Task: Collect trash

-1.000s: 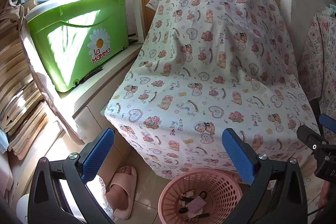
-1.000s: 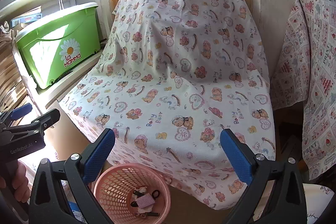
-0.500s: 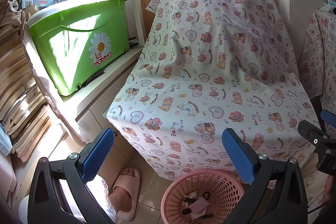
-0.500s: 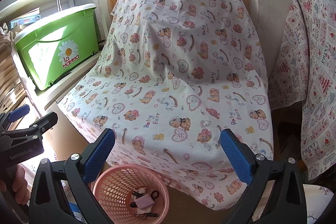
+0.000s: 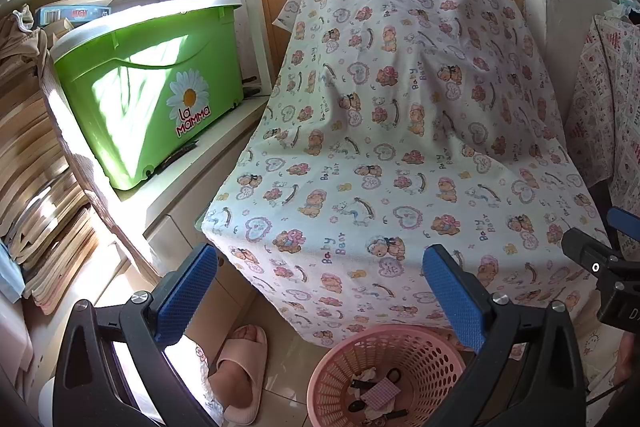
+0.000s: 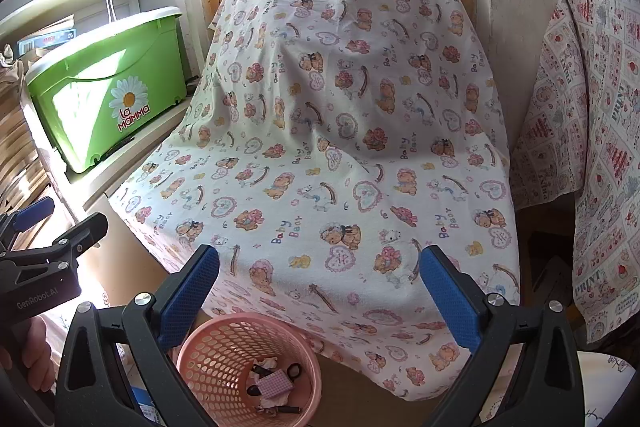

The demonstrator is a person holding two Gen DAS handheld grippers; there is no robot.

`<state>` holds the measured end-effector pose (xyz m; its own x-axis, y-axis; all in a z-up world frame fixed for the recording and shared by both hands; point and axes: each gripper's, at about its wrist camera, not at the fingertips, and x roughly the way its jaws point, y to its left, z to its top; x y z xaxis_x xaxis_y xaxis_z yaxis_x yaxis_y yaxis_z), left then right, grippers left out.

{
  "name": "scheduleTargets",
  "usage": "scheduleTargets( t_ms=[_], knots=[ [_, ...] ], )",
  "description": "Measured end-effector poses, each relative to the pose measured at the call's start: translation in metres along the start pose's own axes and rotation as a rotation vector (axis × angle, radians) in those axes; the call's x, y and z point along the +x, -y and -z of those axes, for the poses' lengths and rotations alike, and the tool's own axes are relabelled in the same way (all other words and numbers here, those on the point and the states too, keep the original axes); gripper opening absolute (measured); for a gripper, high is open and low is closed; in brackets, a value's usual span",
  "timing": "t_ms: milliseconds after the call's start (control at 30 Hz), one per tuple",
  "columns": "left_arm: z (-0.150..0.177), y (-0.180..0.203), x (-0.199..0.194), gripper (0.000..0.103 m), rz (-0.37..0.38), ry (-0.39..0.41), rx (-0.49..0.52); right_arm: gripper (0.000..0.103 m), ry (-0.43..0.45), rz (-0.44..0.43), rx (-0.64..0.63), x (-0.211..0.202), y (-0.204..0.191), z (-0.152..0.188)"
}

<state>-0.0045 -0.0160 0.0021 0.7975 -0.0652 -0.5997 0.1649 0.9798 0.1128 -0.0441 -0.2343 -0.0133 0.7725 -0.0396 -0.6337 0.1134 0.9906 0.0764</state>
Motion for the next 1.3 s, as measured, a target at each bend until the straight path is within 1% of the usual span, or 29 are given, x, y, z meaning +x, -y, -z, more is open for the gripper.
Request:
scheduleTargets(
  t_ms=[567,667,733,1300],
  knots=[
    [-0.0013,-0.0007,-0.0014,0.101,-0.002,0.003,-0.002,0.101,0.002,-0.006,-0.002,-0.0013,-0.0009,-0.0007],
    [-0.0026,-0.0005,-0.0026,0.101,0.001,0.008,0.001,0.101,0.008,0.009,-0.008,-0.0011,0.0012,0.0000],
    [-0.0027,0.0002,-0.0039,0.101,-0.003,0.016,0.005,0.101,-0.003,0.016,-0.005,0.0014,0.0024,0.0004],
    [-0.0019,0.0023,-0.0036,0.101,-0.012,0.020,0.010,0.101,0.004,0.010,0.000,-0.0012,0.0022,-0.0023]
  ],
)
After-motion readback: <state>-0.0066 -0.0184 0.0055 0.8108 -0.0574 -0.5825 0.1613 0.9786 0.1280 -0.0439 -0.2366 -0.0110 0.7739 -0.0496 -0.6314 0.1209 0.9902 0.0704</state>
